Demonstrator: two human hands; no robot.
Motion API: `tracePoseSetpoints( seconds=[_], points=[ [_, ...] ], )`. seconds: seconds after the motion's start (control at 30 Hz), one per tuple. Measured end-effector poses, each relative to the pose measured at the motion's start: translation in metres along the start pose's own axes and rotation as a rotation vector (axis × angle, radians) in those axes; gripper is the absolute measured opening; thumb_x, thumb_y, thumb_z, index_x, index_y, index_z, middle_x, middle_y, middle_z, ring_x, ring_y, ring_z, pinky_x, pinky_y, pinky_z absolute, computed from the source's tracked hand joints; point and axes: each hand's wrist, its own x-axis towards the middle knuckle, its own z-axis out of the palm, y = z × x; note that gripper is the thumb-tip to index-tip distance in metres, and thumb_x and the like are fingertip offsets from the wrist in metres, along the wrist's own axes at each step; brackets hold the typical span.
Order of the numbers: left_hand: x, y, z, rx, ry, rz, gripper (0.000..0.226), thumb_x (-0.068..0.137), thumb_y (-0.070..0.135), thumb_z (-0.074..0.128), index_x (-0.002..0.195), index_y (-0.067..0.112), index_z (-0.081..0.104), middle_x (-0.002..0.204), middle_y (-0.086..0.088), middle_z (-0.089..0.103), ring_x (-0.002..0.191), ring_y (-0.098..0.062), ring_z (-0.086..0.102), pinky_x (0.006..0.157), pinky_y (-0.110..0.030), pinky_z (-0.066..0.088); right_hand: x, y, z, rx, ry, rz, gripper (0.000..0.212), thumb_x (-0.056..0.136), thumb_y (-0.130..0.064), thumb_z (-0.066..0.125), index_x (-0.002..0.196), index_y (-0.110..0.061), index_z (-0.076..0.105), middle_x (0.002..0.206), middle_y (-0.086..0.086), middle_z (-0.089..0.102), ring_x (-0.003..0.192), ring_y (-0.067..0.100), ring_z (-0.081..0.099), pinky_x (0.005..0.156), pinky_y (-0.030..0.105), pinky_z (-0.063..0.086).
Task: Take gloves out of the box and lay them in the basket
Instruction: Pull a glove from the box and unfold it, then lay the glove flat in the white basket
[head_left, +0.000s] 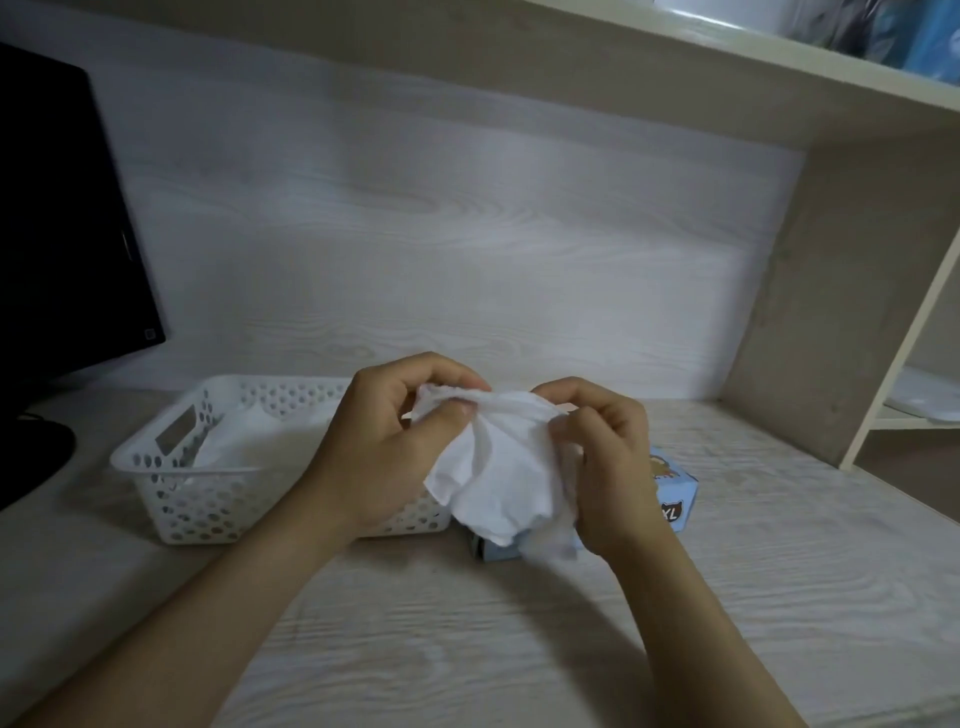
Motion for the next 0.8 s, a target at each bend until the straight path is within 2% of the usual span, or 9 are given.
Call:
tracePoseSetpoints(
  seconds=[0.07,0.1,0.2,0.27,0.37,0.5,0.63,0.73,0.8],
  points=[
    [0.001,0.002,-0.002,-0.072,0.010,-0.037,0.007,0.093,0.013,0.075,0.097,0.019,0.075,0.095,-0.001,0.076,0.090,-0.025,0.072,0.076,-0.038,0.056,0.005,-0.006,-0.003,0.139,-0.077,0.117,0.025,0.074,-0.005,0.049,0.084,0.001,0.071,0.075,0.011,0.071,0.072,0.019,0.066,0.064,0.024,0.052],
    [0.001,0.004,-0.002,-0.083,0.024,-0.059,0.011,0.092,0.014,0.080,0.099,0.019,0.073,0.095,0.000,0.076,0.088,-0.023,0.073,0.073,-0.035,0.057,0.006,-0.007,-0.005,0.141,-0.094,0.142,0.025,0.075,-0.006,0.051,0.088,0.000,0.072,0.078,0.009,0.073,0.074,0.017,0.069,0.067,0.023,0.054],
    [0.002,0.008,-0.005,-0.075,0.074,-0.104,0.032,0.077,0.029,0.088,0.102,0.022,0.070,0.100,0.003,0.076,0.088,-0.017,0.076,0.067,-0.028,0.060,0.004,-0.003,-0.006,-0.023,-0.056,0.154,0.020,0.084,-0.012,0.068,0.101,-0.013,0.078,0.092,0.021,0.074,0.082,0.030,0.067,0.075,0.039,0.056],
    [0.003,0.007,-0.007,-0.055,0.107,-0.116,0.039,0.069,0.034,0.090,0.102,0.021,0.073,0.101,0.003,0.077,0.089,-0.018,0.076,0.067,-0.030,0.062,-0.001,0.000,-0.003,-0.151,-0.008,0.103,0.012,0.089,-0.011,0.078,0.100,-0.017,0.080,0.097,0.013,0.077,0.088,0.030,0.073,0.078,0.049,0.059],
    [0.002,0.005,-0.012,-0.012,0.150,-0.126,0.040,0.067,0.032,0.092,0.101,0.018,0.077,0.094,0.002,0.080,0.084,-0.017,0.077,0.069,-0.032,0.064,-0.002,0.001,0.000,-0.256,0.076,0.036,0.011,0.095,-0.008,0.076,0.093,-0.017,0.081,0.092,0.001,0.081,0.090,0.022,0.077,0.078,0.046,0.062],
    [0.003,0.005,-0.015,0.006,0.172,-0.126,0.028,0.077,0.035,0.086,0.098,0.019,0.079,0.089,0.001,0.080,0.082,-0.016,0.077,0.073,-0.033,0.063,-0.001,0.000,0.000,-0.271,0.100,0.027,0.010,0.097,-0.011,0.074,0.093,-0.014,0.083,0.088,0.000,0.081,0.087,0.017,0.078,0.075,0.033,0.061],
    [0.005,0.002,-0.017,0.040,0.171,-0.131,0.011,0.100,0.032,0.069,0.098,0.026,0.078,0.092,0.001,0.078,0.091,-0.029,0.073,0.083,-0.046,0.059,-0.003,-0.004,-0.002,-0.181,0.014,0.048,0.005,0.094,-0.009,0.078,0.095,-0.009,0.083,0.095,0.008,0.081,0.093,0.024,0.076,0.080,0.037,0.059],
    [0.007,0.000,-0.017,0.051,0.188,-0.106,0.015,0.105,0.030,0.063,0.096,0.027,0.075,0.092,-0.001,0.074,0.092,-0.032,0.068,0.079,-0.045,0.054,-0.003,-0.006,-0.005,-0.106,-0.064,0.142,0.009,0.095,-0.003,0.073,0.100,-0.003,0.081,0.096,0.018,0.079,0.090,0.030,0.075,0.078,0.040,0.060],
    [0.008,0.000,-0.017,0.050,0.201,-0.086,0.015,0.105,0.033,0.061,0.096,0.026,0.072,0.089,-0.006,0.070,0.080,-0.029,0.063,0.073,-0.040,0.049,-0.004,-0.006,-0.005,-0.086,-0.094,0.181,0.013,0.095,0.003,0.070,0.102,-0.001,0.080,0.096,0.026,0.077,0.087,0.037,0.073,0.078,0.046,0.060]
  ],
)
